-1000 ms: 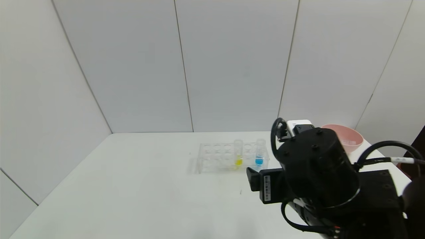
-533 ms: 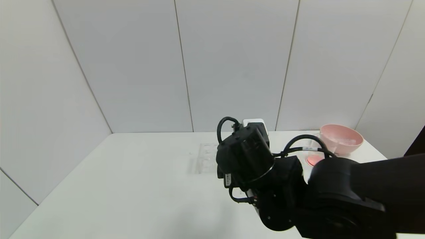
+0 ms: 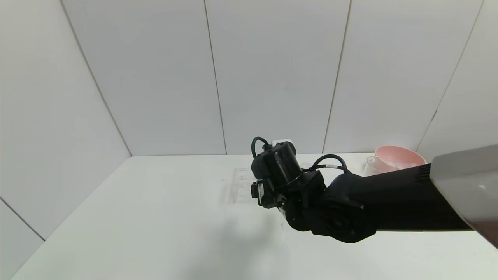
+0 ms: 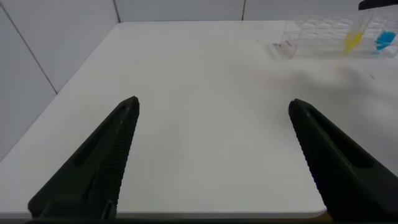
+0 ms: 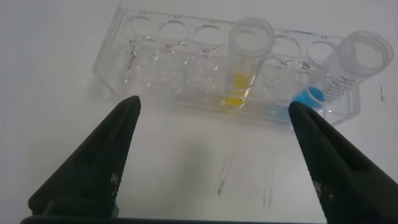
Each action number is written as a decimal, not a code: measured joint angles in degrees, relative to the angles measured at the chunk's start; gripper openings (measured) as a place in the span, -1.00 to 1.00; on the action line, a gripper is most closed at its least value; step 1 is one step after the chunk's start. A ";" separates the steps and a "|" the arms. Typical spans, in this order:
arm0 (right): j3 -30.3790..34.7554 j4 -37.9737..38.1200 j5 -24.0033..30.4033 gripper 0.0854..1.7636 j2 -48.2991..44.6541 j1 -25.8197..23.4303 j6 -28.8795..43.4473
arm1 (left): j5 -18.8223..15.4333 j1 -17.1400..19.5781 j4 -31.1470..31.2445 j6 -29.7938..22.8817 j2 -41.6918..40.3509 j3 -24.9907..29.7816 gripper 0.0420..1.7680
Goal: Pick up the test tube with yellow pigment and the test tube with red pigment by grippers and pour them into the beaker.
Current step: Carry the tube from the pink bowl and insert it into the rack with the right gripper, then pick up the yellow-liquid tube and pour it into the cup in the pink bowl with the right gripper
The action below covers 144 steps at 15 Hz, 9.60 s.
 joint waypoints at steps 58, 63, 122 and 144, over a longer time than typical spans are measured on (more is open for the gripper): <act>-4.77 -11.23 0.15 -0.47 3.85 -6.73 -8.96 | 0.00 0.00 0.00 0.00 0.00 0.00 0.94; -3.44 -11.23 0.28 -0.47 2.26 -6.47 -8.98 | -0.02 0.00 0.00 0.02 0.00 0.00 0.94; -31.28 46.60 40.47 -0.47 1.65 -55.70 -78.17 | 0.00 0.00 0.00 0.00 0.00 0.00 0.94; -31.28 52.21 16.85 -0.47 1.76 -47.30 -86.38 | 0.00 0.00 0.00 0.02 0.00 0.00 0.94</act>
